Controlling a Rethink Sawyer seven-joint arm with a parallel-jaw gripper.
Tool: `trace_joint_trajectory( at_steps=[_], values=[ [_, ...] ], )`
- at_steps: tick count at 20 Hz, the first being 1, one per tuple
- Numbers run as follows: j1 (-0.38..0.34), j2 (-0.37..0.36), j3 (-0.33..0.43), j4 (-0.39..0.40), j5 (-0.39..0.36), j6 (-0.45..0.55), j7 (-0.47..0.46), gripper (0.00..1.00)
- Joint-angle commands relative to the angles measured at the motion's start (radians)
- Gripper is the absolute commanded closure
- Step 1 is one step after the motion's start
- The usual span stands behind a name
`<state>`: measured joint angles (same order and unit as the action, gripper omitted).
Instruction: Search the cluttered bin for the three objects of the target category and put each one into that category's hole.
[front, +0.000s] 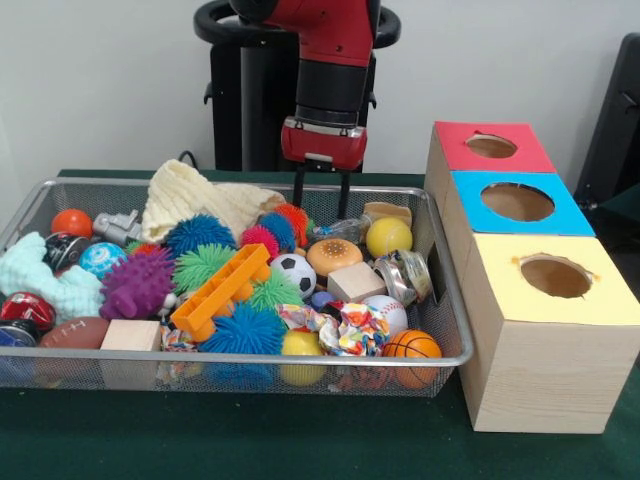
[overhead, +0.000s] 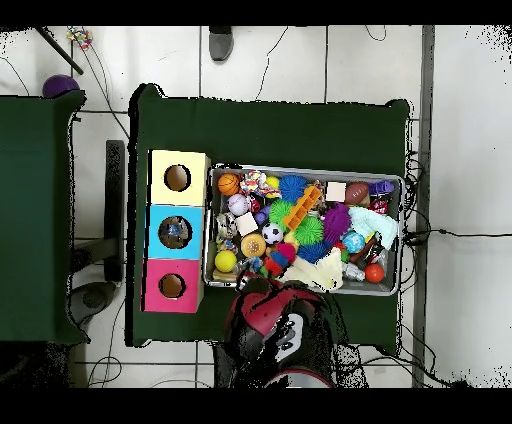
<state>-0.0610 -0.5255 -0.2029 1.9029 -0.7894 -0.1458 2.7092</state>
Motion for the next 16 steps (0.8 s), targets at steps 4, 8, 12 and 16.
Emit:
trace_joint_trajectory(
  at_steps=[4, 8, 12, 16],
  values=[
    [-0.001, -0.010, 0.118, -0.102, 0.056, 0.125, -0.012, 0.00],
    [0.019, -0.010, 0.115, -0.094, 0.047, 0.118, -0.015, 0.00],
    [0.019, -0.015, 0.118, -0.083, 0.039, 0.112, -0.016, 0.00],
    [0.032, -0.003, 0.103, -0.085, 0.059, 0.098, 0.007, 0.00]
  ],
)
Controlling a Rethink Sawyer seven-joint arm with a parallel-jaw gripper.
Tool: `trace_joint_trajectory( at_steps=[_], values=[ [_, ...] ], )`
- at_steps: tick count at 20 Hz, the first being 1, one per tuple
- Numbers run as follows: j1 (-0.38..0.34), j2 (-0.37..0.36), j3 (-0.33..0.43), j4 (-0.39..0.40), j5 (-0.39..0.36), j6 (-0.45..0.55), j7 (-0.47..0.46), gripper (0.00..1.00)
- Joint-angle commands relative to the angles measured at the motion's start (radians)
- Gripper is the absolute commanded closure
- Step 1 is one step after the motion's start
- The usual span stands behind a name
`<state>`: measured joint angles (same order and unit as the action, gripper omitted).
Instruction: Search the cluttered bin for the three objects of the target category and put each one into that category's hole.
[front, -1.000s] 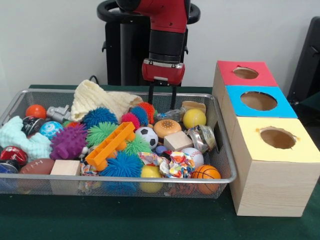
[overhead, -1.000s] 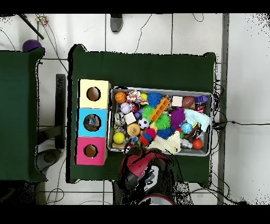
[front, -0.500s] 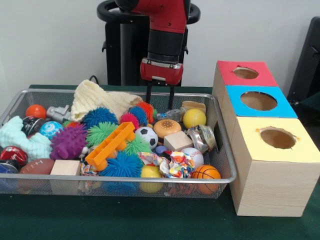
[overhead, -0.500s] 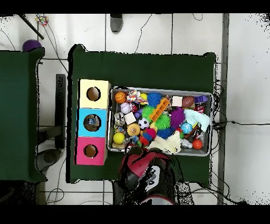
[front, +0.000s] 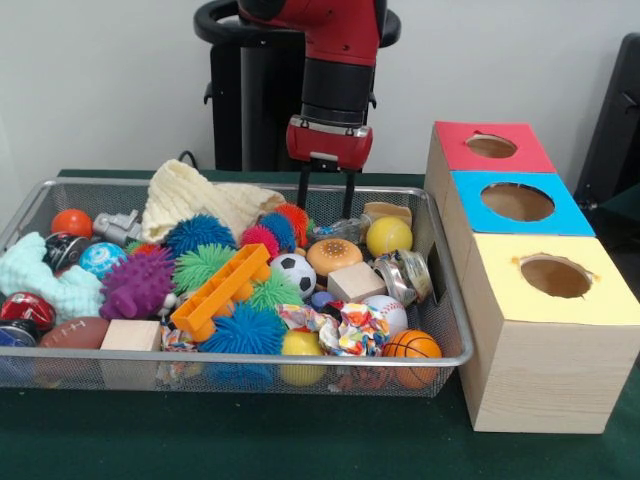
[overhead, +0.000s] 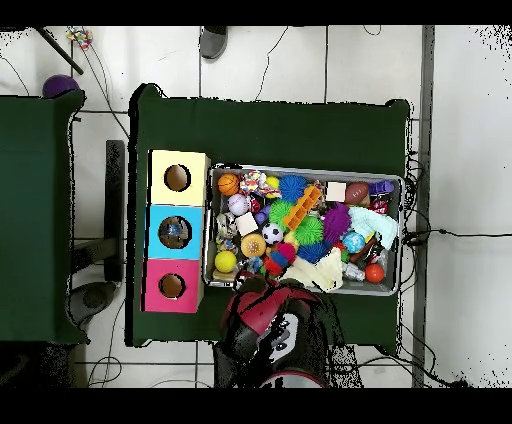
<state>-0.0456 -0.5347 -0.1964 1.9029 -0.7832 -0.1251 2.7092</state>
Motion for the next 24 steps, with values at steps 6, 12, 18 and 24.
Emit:
trace_joint_trajectory(
  at_steps=[6, 12, 18, 24],
  values=[
    [0.018, 0.000, 0.123, -0.088, 0.162, 0.099, 0.075, 0.00],
    [-0.021, 0.070, 0.096, -0.134, 0.287, 0.072, 0.112, 0.00],
    [-0.078, 0.137, 0.003, -0.198, 0.373, 0.038, 0.098, 0.00],
    [-0.172, 0.177, 0.015, -0.250, 0.377, 0.004, 0.048, 0.00]
  ],
)
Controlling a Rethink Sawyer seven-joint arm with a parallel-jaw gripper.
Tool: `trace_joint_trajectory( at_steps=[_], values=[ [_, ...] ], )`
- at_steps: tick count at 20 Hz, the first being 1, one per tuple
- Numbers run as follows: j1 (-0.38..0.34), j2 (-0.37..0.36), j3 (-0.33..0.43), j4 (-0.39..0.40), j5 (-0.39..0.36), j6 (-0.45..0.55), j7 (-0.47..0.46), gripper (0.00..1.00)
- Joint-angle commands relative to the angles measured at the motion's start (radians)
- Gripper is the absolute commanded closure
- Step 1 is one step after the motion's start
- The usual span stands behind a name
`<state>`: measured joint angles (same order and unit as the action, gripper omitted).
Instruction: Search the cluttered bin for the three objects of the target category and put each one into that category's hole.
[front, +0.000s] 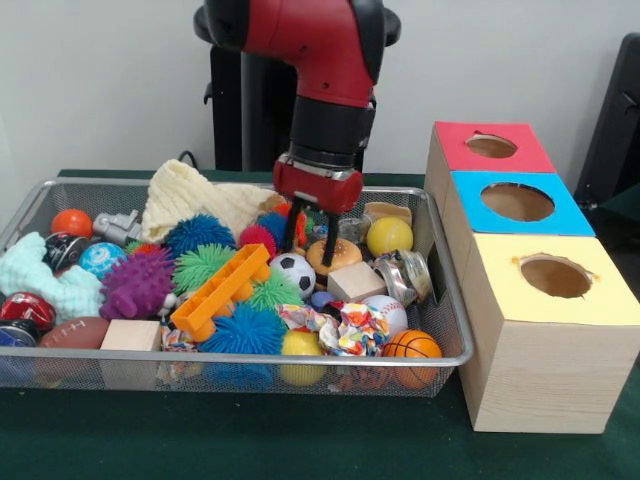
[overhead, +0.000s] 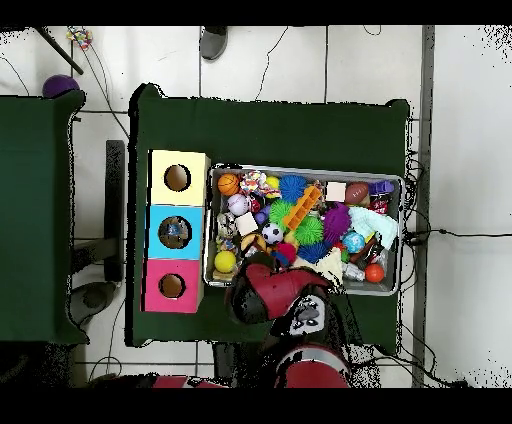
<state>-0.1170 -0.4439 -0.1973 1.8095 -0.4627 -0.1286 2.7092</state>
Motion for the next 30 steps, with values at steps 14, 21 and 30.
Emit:
trace_joint_trajectory(
  at_steps=[14, 21, 30],
  values=[
    [0.020, 0.060, -0.059, -0.048, 0.117, -0.046, 0.108, 0.00],
    [0.147, 0.060, -0.099, 0.028, 0.218, -0.066, 0.161, 0.00],
    [0.160, 0.097, -0.105, -0.026, 0.303, -0.050, 0.137, 0.00]
  ],
)
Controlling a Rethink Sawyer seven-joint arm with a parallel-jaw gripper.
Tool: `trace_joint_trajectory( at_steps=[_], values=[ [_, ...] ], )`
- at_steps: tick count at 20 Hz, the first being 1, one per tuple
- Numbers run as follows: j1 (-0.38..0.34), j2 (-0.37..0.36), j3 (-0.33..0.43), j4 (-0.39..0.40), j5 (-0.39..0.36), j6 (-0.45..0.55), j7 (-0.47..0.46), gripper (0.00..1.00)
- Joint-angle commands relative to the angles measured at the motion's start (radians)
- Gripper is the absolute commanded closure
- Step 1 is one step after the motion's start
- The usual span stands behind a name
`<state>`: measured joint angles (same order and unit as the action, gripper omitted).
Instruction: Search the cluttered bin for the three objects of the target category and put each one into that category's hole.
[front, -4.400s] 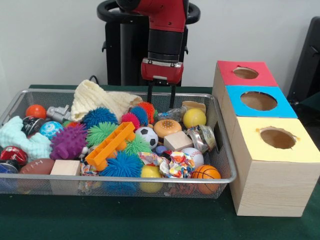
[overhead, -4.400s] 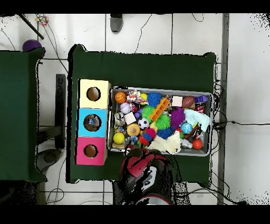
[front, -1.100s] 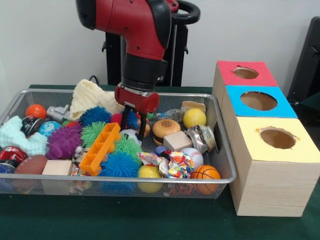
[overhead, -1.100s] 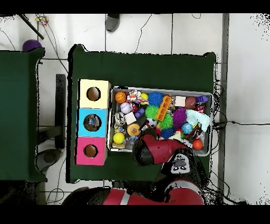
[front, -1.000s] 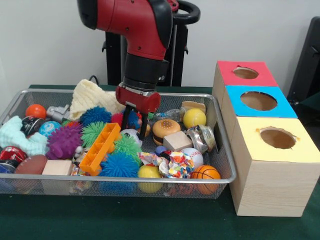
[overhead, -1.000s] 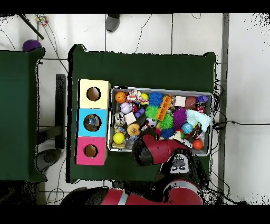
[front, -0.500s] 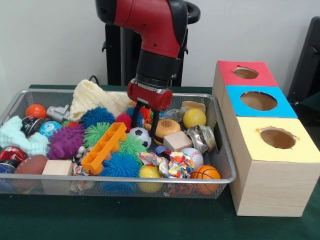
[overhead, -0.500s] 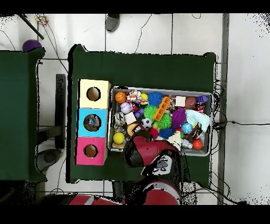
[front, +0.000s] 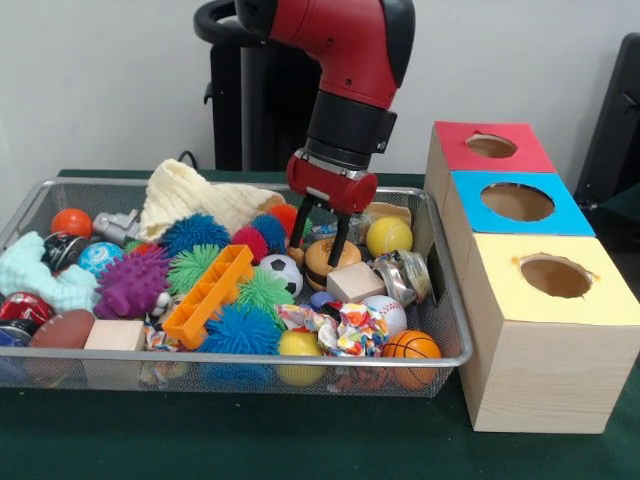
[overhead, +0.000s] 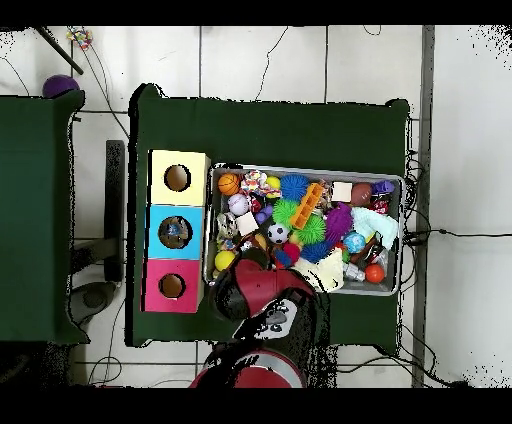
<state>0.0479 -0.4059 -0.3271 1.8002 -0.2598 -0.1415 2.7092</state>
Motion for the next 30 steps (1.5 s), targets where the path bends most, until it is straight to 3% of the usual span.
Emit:
trace_joint_trajectory(
  at_steps=[1, 12, 16, 22, 30],
  values=[
    [-0.004, 0.054, 0.025, -0.020, 0.105, -0.030, 0.131, 0.00],
    [-0.035, 0.035, 0.060, -0.017, 0.080, -0.012, 0.078, 0.00],
    [-0.097, -0.040, 0.168, 0.048, 0.038, 0.061, 0.056, 0.00],
    [-0.073, -0.092, 0.166, 0.105, 0.048, 0.076, 0.060, 0.00],
    [-0.067, -0.087, 0.166, 0.140, 0.037, 0.020, 0.063, 0.00]
  ],
)
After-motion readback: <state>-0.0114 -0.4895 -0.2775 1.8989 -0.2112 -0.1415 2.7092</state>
